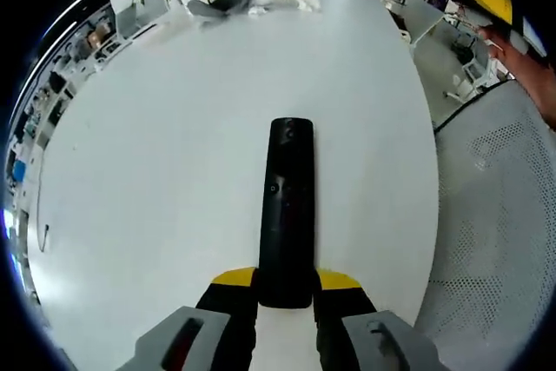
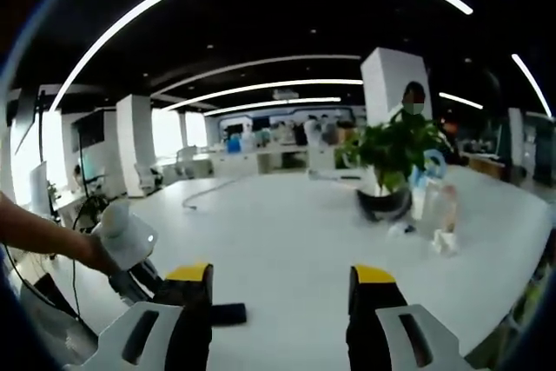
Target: Press the specified remote control buttons in sequence, fully releasing each button before pressing the next.
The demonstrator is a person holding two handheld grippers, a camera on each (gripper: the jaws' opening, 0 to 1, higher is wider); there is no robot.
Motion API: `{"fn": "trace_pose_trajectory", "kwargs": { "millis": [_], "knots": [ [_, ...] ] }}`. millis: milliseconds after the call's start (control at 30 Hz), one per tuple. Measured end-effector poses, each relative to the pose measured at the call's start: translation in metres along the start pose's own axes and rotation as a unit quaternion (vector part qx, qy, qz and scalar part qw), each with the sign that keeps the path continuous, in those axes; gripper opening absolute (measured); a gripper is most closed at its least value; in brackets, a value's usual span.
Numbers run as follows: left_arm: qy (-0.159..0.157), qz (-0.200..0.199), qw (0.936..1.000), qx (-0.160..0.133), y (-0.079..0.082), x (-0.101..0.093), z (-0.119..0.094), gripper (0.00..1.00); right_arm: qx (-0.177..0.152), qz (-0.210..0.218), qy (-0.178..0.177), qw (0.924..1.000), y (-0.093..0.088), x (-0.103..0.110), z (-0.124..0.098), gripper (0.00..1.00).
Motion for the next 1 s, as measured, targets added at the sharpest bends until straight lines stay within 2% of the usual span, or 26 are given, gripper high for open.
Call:
{"fn": "trace_pose_trajectory", "kwargs": {
  "millis": [333, 533, 1000],
  "knots": [
    [-0.001, 0.006, 0.9996, 0.027, 0.011, 0.012, 0.004, 0.23, 0.005, 0.000, -0.003, 1.0000, -0.001, -0.001, 0.000, 0.61],
    [0.000, 0.002, 0.9998, 0.021, 0.012, 0.021, 0.004, 0.23, 0.005, 0.002, -0.004, 1.0000, -0.001, -0.002, 0.000, 0.61],
    [-0.004, 0.004, 0.9995, 0.031, 0.023, 0.048, 0.009, 0.23, 0.007, 0.005, -0.003, 1.0000, -0.001, -0.003, 0.000, 0.61]
  ]
}}
Point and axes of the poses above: the point that each gripper's makers call its tool centre point, and the gripper's own axes: z roughly forward along the fingers, x roughly to its left, y roughly out of its top, the point moved 10 cm from there along -z, roughly backward along the fingers, and after that the axes turned 7 degrees about -x, right-handed, at the moved point
